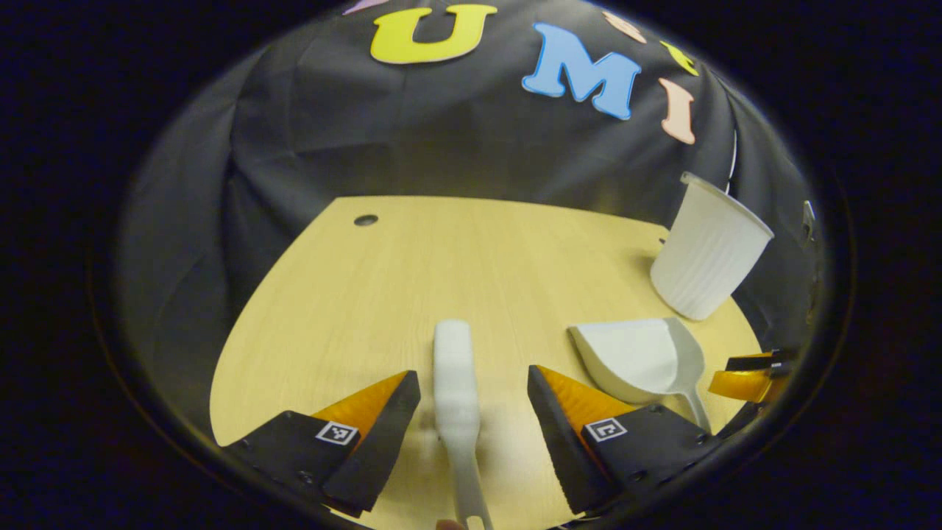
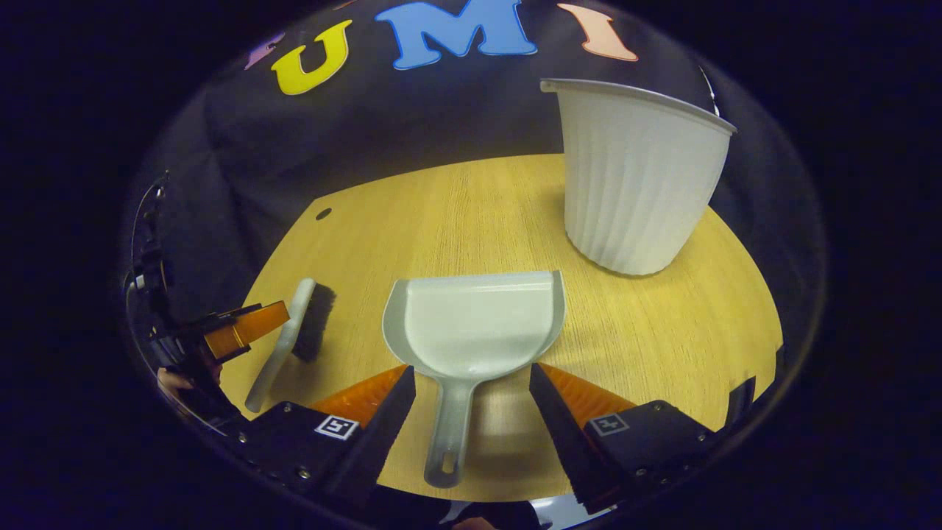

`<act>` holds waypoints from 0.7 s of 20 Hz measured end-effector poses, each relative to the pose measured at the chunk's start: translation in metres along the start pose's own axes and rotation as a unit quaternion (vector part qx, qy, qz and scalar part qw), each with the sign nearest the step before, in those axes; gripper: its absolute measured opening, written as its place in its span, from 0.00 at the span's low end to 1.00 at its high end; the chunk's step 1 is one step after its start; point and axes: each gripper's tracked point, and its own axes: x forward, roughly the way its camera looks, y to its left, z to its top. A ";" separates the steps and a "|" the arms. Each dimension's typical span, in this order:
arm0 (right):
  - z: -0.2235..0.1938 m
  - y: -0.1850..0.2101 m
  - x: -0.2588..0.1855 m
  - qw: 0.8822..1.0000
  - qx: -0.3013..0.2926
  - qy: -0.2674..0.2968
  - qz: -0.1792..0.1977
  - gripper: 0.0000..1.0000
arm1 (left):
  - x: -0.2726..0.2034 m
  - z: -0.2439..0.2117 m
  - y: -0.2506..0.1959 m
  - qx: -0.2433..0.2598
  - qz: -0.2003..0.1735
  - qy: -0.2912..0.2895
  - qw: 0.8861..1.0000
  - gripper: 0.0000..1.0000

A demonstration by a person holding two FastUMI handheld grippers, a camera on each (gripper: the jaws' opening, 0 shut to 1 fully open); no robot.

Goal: Pick up the small broom and dustpan from the desktop, sweep the trash into the dustpan with the broom, and then empty the trash into the garbage bin.

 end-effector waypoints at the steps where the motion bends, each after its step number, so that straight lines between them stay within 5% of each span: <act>1: 0.015 -0.003 -0.008 0.999 -0.008 -0.034 -0.003 0.98 | -0.006 0.014 -0.004 0.001 -0.001 -0.028 1.000 0.96; 7: 0.091 -0.013 -0.060 0.970 -0.083 -0.227 -0.029 0.98 | -0.058 0.073 -0.036 -0.009 -0.002 -0.176 0.984 0.96; 14: 0.138 -0.015 -0.099 0.941 -0.121 -0.316 -0.027 0.96 | -0.114 0.103 -0.060 -0.013 0.023 -0.259 0.966 0.96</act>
